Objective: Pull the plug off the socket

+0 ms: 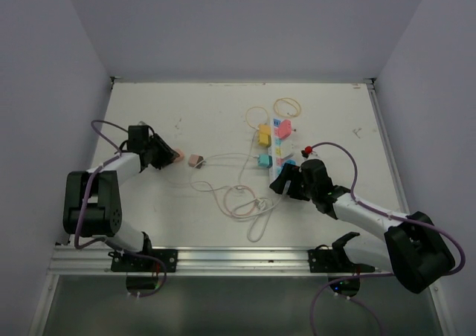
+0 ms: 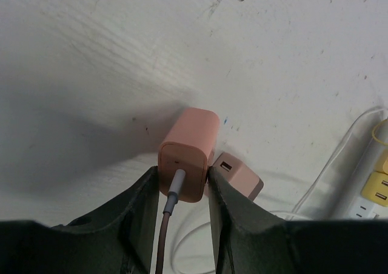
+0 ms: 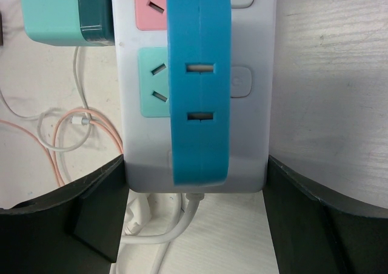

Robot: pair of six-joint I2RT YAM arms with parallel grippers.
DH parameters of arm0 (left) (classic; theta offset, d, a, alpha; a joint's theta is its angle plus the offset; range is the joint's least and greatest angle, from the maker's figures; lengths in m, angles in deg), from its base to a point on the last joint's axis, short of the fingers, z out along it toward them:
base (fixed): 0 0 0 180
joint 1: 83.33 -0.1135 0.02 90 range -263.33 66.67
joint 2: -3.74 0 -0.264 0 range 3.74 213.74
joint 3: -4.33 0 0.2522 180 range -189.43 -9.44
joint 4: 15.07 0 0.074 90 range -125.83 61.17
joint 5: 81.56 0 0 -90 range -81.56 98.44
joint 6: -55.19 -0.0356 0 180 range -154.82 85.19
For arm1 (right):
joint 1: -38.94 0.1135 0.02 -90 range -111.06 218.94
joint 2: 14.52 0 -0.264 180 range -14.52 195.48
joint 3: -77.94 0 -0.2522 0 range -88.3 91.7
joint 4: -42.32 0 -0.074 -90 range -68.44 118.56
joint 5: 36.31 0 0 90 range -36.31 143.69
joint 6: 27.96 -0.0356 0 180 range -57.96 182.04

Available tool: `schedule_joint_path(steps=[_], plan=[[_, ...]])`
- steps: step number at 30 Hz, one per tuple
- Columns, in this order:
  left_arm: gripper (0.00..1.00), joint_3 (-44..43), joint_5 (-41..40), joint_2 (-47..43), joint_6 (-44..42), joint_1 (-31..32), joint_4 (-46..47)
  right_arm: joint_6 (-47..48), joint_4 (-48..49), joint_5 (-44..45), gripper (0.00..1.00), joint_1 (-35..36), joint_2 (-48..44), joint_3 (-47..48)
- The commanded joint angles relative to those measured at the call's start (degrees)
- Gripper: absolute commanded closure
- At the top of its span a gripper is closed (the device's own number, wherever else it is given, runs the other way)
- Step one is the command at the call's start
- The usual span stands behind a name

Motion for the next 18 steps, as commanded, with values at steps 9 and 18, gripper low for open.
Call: schedule_joint_path(steps=[9, 18], plan=[[0.18, -3.1, 1.0, 2.7, -4.6, -2.9, 2.9, -0.5, -2.9, 2.3, 1.00, -0.7, 0.8, -0.8], [0.01, -4.9, -1.2, -4.2, -6.5, -5.7, -3.0, -0.3, -2.9, 2.0, 1.00, -0.7, 0.6, -0.8]])
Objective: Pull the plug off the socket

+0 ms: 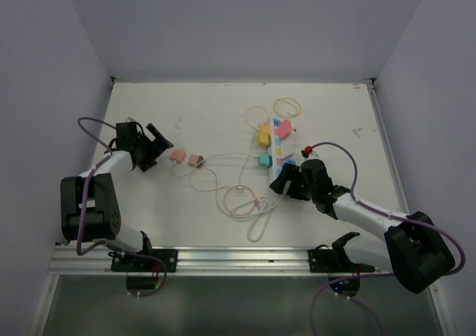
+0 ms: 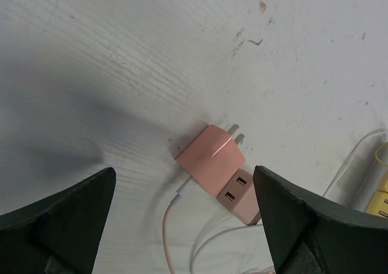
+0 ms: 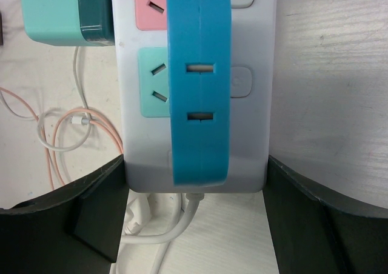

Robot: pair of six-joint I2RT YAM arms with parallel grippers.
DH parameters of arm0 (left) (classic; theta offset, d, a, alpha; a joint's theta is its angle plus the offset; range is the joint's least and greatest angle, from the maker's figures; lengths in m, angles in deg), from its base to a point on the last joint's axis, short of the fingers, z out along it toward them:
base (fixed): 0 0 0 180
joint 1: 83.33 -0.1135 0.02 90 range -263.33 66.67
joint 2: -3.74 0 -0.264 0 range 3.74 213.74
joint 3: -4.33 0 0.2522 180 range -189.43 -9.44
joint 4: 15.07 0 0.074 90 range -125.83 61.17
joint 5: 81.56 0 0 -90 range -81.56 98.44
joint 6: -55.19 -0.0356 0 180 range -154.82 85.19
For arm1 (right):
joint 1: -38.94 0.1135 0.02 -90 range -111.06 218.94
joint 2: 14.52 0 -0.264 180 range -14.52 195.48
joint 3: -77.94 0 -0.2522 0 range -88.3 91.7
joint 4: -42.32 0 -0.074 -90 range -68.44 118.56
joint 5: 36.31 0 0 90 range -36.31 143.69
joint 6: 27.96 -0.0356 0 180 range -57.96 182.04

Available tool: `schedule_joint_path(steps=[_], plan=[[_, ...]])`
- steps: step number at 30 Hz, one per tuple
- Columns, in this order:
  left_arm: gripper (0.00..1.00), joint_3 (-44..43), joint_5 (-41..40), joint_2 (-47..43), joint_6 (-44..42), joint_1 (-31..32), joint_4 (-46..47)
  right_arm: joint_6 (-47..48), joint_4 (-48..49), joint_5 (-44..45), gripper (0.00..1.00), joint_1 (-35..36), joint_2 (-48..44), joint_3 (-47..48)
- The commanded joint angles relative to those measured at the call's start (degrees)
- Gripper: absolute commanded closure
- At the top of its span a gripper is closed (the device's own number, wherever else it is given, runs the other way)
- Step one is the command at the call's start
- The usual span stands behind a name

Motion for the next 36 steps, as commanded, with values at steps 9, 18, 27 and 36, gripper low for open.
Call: schedule_joint_path(steps=[9, 18, 27, 36], plan=[[0.01, -2.9, 5.7, -13.6, 1.6, 2.3, -4.1, 0.5, -2.3, 0.7, 1.00, -0.7, 1.2, -0.5], [0.04, -2.5, -1.3, -18.1, 15.2, 20.0, -4.8, 0.4, -2.3, 0.6, 1.00, -0.7, 1.3, -0.6], [0.05, -4.5, -5.2, -13.2, 23.4, 35.0, 0.5, 0.5, -1.5, -0.3, 1.00, -0.7, 2.1, -0.6], [0.04, -4.8, -8.5, -3.1, 29.1, 45.1, 15.4, 0.5, -1.1, -0.7, 1.00, -0.7, 1.7, -0.9]])
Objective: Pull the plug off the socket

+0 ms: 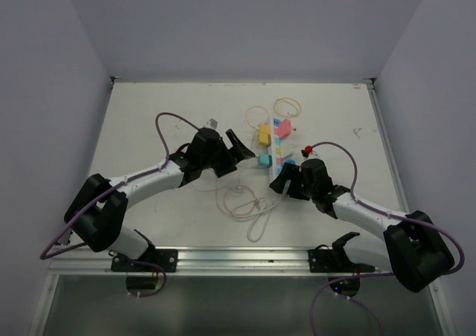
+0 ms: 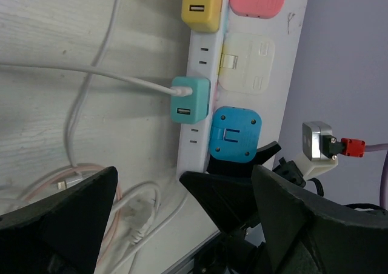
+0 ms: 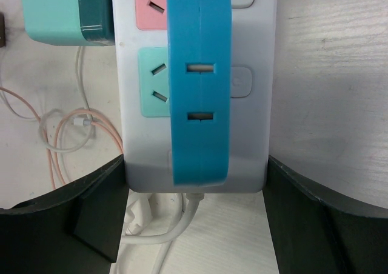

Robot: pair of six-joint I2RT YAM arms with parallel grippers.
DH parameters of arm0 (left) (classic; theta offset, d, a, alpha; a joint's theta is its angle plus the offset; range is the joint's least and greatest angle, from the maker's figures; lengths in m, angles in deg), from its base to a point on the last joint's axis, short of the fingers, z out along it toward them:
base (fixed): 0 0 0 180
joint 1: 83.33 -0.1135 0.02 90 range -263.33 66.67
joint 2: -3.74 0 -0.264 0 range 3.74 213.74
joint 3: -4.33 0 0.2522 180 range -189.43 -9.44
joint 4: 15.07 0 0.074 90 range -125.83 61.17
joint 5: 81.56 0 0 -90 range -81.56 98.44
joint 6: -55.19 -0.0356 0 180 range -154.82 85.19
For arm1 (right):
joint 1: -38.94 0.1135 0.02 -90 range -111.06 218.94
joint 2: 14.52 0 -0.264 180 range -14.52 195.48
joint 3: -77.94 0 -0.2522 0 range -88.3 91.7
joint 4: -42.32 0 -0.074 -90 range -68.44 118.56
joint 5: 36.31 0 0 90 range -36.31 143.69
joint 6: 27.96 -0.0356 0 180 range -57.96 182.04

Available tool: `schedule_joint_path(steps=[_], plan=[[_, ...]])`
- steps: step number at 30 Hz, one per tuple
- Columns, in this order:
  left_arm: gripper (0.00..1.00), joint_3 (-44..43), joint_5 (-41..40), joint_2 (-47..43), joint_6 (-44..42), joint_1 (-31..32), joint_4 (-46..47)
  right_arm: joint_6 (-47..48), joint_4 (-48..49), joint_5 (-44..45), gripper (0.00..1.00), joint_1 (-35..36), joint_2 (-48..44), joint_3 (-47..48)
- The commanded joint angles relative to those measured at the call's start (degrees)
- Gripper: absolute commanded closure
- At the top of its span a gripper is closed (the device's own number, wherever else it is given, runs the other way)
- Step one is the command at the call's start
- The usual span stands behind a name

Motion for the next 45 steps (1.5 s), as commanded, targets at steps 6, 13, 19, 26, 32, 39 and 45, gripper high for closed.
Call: schedule_joint_path(steps=[6, 13, 19, 26, 32, 39, 45], plan=[[0.09, -1.1, -10.8, 4.3, 5.4, 5.8, 13.5, 0.2, -1.4, -0.4, 1.00, -0.4, 1.5, -1.0], [0.12, -1.5, -13.8, 10.3, 6.7, 7.4, 15.9, 0.2, -1.2, -0.6, 1.00, -0.4, 1.2, -1.1], [0.15, -1.6, -14.2, 14.0, 4.8, 8.0, 22.7, 0.2, -0.8, -1.0, 1.00, -0.5, 1.7, -1.2], [0.23, -2.6, -14.8, 16.8, 3.5, 8.4, 27.1, 0.3, -0.6, -1.0, 1.00, -0.5, 1.6, -1.3], [0.27, -4.1, -15.1, 19.4, 2.9, 9.4, 26.5, 0.2, -0.4, -1.0, 1.00, -0.6, 1.6, -1.4], [0.41, -6.1, -16.0, 21.0, 1.5, 10.2, 26.6, 0.3, -0.2, -1.1, 1.00, -0.6, 1.6, -1.6], [0.55, -7.5, -17.5, 21.2, 0.4, 11.1, 25.5, 0.1, -0.4, -1.0, 1.00, -0.6, 1.6, -1.6]])
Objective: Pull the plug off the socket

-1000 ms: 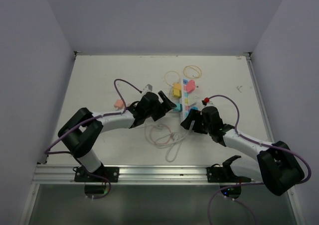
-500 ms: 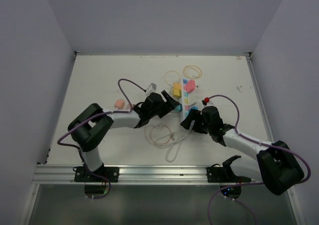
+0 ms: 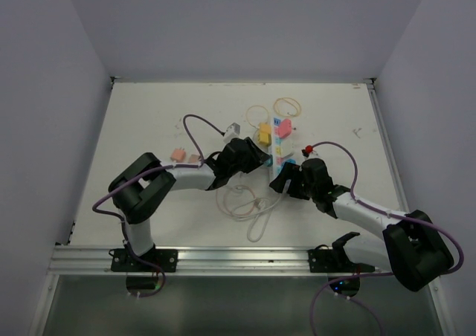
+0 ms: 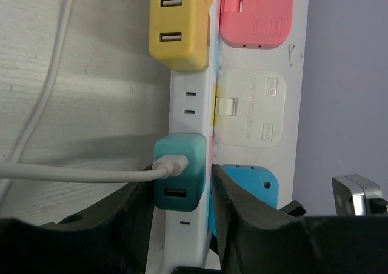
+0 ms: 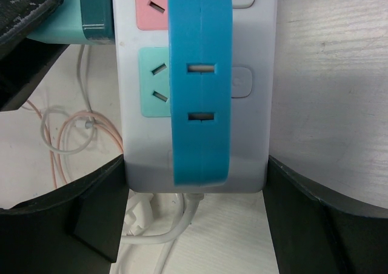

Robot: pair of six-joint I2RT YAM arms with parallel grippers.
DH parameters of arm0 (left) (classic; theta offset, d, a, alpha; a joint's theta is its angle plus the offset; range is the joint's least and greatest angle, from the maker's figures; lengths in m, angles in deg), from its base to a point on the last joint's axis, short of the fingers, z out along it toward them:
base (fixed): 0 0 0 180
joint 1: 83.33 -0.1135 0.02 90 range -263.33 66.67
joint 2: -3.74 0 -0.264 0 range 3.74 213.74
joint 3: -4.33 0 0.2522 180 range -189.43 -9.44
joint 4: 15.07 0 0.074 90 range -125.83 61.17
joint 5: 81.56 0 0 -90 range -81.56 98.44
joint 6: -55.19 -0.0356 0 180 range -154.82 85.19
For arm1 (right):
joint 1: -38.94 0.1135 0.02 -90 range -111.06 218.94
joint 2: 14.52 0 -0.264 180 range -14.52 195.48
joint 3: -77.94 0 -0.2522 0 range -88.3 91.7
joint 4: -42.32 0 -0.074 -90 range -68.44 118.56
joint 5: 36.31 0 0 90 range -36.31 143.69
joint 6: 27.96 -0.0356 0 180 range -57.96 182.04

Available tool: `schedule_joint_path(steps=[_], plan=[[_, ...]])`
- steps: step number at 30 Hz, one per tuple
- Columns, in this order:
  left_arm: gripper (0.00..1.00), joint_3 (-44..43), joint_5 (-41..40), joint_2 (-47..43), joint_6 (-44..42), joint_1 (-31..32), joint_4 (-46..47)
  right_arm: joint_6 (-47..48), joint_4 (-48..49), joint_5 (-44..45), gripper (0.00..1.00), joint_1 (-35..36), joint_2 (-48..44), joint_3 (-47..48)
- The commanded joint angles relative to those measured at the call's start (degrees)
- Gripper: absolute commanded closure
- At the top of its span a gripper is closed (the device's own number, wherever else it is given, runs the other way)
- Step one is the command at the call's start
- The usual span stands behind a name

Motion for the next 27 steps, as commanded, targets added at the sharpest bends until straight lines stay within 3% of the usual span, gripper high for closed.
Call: schedule_joint_path(steps=[1, 7, 9, 12, 15, 27], plan=[[0.57, -2.6, -2.6, 0.4, -2.0, 0.8, 2.6, 0.3, -1.1, -0.3, 1.00, -0.2, 1.3, -1.5], [0.69, -2.6, -3.4, 0.6, -2.2, 1.5, 2.5, 0.1, -1.3, -0.3, 1.00, -0.2, 1.5, -1.4], [0.80, -2.5, -3.9, 0.4, -2.4, 1.7, 2.4, 0.1, -1.3, -0.1, 1.00, -0.2, 1.4, -1.5], [0.85, -1.8, -4.5, -0.4, -1.9, 1.7, 2.4, -0.1, -1.4, 0.1, 1.00, -0.3, 1.4, -1.6], [0.98, 0.2, -5.3, -2.5, -0.7, 1.6, 3.3, -0.4, -1.5, 0.2, 1.00, -0.7, 1.3, -1.7], [1.00, 4.1, -6.5, -9.1, 1.1, 0.0, 4.5, -1.6, -2.7, 1.3, 1.00, -1.2, 2.4, -1.7]])
